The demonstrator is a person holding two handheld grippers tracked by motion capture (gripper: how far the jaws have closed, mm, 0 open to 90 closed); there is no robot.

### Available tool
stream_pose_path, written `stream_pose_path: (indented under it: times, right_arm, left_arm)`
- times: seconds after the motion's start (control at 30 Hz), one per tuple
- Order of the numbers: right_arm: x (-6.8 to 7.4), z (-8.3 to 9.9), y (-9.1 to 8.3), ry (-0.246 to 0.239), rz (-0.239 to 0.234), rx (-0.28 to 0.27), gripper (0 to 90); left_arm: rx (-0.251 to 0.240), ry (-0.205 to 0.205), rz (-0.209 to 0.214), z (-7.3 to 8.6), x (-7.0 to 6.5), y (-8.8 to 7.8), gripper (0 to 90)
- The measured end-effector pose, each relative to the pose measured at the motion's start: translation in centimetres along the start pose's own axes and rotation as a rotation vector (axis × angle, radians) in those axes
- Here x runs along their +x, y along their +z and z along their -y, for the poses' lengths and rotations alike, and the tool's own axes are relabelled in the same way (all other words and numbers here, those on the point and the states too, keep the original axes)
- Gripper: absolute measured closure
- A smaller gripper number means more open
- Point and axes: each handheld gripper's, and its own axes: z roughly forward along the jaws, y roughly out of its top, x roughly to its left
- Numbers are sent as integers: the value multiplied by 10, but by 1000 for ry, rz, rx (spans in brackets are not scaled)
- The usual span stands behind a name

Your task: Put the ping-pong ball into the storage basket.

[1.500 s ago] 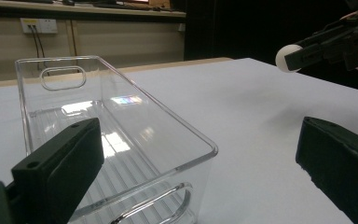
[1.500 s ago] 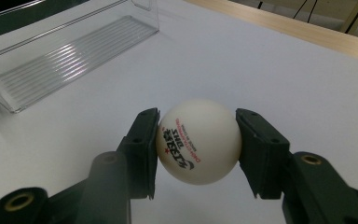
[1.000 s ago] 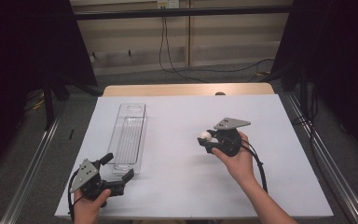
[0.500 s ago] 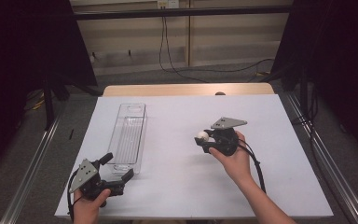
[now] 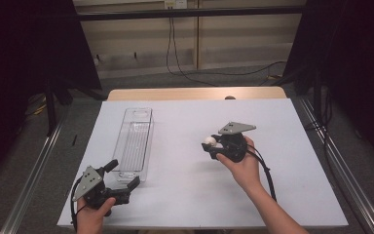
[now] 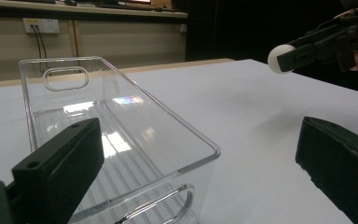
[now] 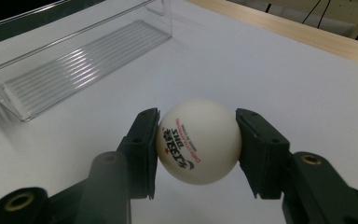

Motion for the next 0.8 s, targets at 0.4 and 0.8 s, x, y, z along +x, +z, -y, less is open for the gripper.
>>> stream_pose_path:
  times: [0.4,0.8]
  right_arm:
    - [4,-3,2,-7,-11,-3,514]
    - [6,-6,3,-7,-14,-7,514]
  left_arm:
    - [7,1,-3,0,0,1,14]
    - [7,-10,-1,0,0,1,14]
